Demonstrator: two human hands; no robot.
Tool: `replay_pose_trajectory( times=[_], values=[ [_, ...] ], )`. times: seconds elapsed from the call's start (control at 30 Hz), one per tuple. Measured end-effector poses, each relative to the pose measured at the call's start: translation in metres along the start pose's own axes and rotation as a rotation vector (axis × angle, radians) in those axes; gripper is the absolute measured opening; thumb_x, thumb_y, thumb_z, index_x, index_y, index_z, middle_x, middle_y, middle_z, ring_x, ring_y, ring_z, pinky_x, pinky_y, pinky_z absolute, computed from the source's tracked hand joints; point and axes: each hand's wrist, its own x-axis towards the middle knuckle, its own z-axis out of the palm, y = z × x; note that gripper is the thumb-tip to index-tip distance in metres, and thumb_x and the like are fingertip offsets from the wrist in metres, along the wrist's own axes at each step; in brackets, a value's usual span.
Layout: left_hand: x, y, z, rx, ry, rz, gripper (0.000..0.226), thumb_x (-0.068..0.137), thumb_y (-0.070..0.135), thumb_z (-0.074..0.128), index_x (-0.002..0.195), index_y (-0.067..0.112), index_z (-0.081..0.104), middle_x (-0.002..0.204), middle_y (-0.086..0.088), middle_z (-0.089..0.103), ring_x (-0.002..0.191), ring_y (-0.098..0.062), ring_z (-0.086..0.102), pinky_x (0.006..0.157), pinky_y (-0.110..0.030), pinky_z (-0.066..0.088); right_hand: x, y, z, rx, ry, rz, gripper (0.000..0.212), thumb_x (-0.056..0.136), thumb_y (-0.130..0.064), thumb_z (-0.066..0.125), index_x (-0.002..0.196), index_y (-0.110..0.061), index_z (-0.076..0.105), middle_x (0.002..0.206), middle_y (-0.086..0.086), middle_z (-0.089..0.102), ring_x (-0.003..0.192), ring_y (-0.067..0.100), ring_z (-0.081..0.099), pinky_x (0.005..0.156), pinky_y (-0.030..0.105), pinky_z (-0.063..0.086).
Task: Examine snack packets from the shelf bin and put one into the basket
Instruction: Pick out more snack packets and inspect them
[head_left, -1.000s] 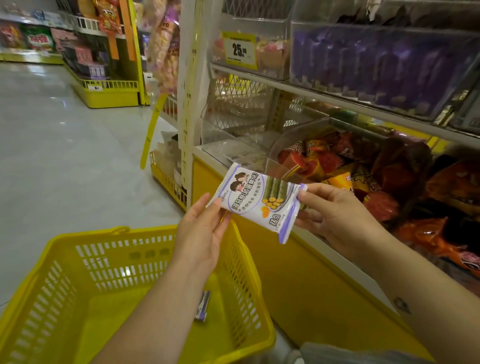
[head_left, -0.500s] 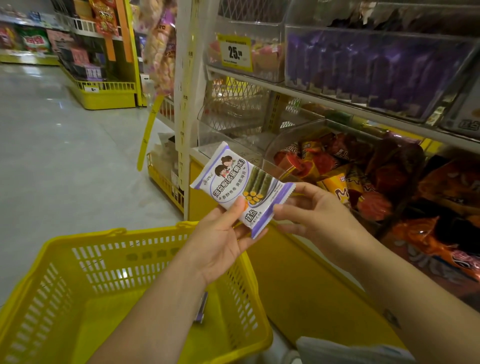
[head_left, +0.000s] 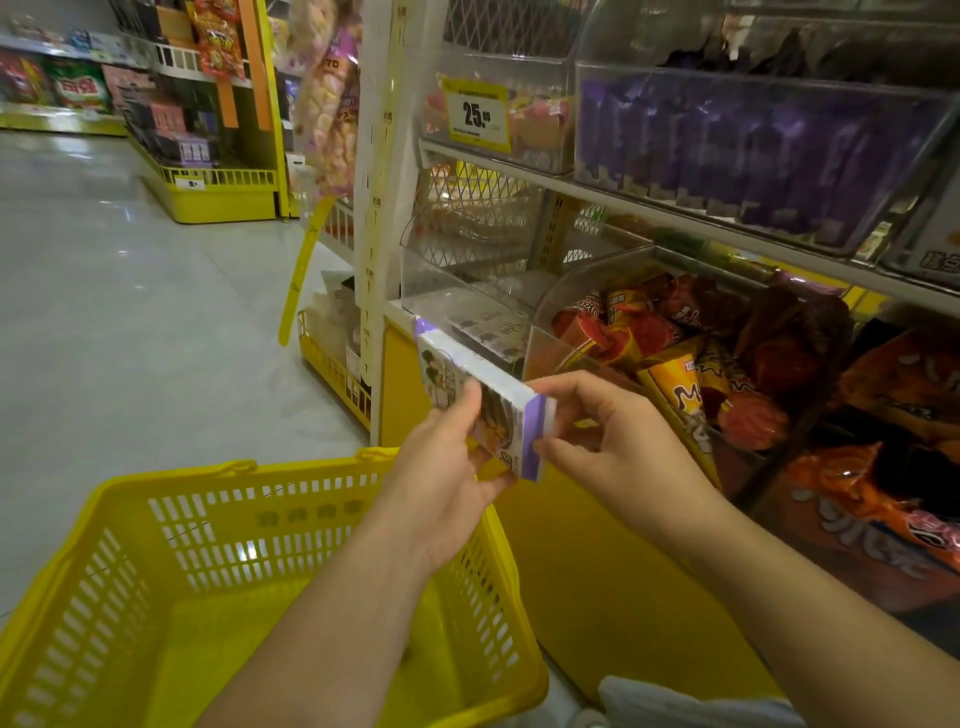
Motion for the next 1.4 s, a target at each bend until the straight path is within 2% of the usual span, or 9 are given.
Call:
replay_pose_trajectory(
  times=[0.1,0.2,0.37,0.43,0.57,0.83,1.03,1.2,1.4],
  values=[
    [-0.003,0.011,0.0,-0.031,-0.143,-0.056,0.066,0.077,0.054,0.055,0.132,0.015,0.053,0.117,-0.017,0.069,0.108,-0.029,0.066,0.095,-0.052,0.051,-0.003,-0.005,0.002,-0.04,-0.077,-0.042,0.038,0.082,0.005,0.066,0.108,-0.022,0.069,0.076,-0.01,0.064,0.091,0.01,0.062,0.095,0.028,0.049],
    [-0.002,0.011,-0.006,-0.07,-0.166,0.002,0.061,0.082,0.032,0.054,0.139,0.012,0.047,0.123,-0.022,0.065,0.107,-0.031,0.065,0.089,-0.05,0.054,-0.005,-0.008,0.001,-0.083,-0.175,-0.075,0.038,0.084,0.005,0.063,0.105,-0.025,0.071,0.089,-0.009,0.067,0.101,0.016,0.061,0.1,0.039,0.045],
    [-0.005,0.006,-0.01,-0.021,-0.258,0.046,0.047,0.089,0.015,0.051,0.136,0.01,0.049,0.124,-0.019,0.065,0.104,-0.032,0.069,0.071,-0.04,0.059,-0.001,-0.005,-0.003,0.116,0.07,0.022,0.038,0.087,0.0,0.064,0.114,-0.027,0.063,0.11,-0.005,0.062,0.101,0.008,0.06,0.087,0.025,0.053],
    [-0.005,0.004,-0.011,0.069,-0.311,0.059,0.045,0.091,0.013,0.051,0.136,0.016,0.049,0.127,-0.014,0.065,0.109,-0.03,0.067,0.077,-0.039,0.059,0.001,0.0,-0.004,0.227,0.106,0.093,0.036,0.09,-0.009,0.063,0.12,-0.028,0.059,0.112,-0.011,0.064,0.101,0.003,0.062,0.083,0.022,0.054],
    [-0.006,0.002,-0.013,0.21,-0.433,0.035,0.06,0.091,0.009,0.053,0.144,0.033,0.037,0.134,-0.006,0.061,0.121,-0.026,0.06,0.09,-0.042,0.055,0.002,0.005,-0.006,0.589,0.052,0.203,0.03,0.09,-0.015,0.059,0.12,-0.017,0.057,0.107,-0.001,0.073,0.098,0.017,0.07,0.074,0.032,0.059],
    [-0.001,0.005,-0.012,0.433,-0.237,0.309,0.056,0.097,0.007,0.054,0.14,0.041,0.04,0.128,0.004,0.062,0.116,-0.017,0.063,0.092,-0.047,0.054,0.0,0.007,-0.002,0.458,-0.002,0.03,0.038,0.091,-0.01,0.06,0.117,-0.036,0.051,0.108,-0.014,0.069,0.102,0.007,0.067,0.077,0.023,0.056],
    [-0.003,0.009,-0.015,0.243,-0.268,0.251,0.052,0.095,0.009,0.051,0.137,0.038,0.043,0.127,-0.005,0.064,0.115,-0.026,0.064,0.084,-0.054,0.056,-0.001,0.001,-0.01,0.608,-0.176,0.057,0.05,0.086,-0.023,0.058,0.13,-0.047,0.046,0.119,-0.008,0.068,0.11,0.016,0.065,0.081,0.033,0.058],
    [0.001,0.014,-0.021,-0.025,-0.226,0.111,0.051,0.081,0.017,0.056,0.13,0.03,0.053,0.115,-0.005,0.071,0.1,-0.02,0.07,0.069,-0.043,0.06,-0.001,0.0,-0.02,0.872,-0.36,0.289,0.049,0.087,-0.02,0.051,0.134,-0.028,0.051,0.124,0.006,0.067,0.098,0.02,0.07,0.074,0.037,0.06],
    [0.004,0.011,-0.023,-0.166,-0.19,0.053,0.052,0.081,0.017,0.053,0.133,0.019,0.053,0.107,-0.01,0.072,0.088,-0.018,0.072,0.066,-0.036,0.06,-0.004,-0.002,-0.017,0.886,-0.426,0.26,0.06,0.08,-0.006,0.058,0.138,-0.018,0.047,0.126,0.005,0.066,0.107,0.023,0.067,0.075,0.033,0.06]
  ],
)
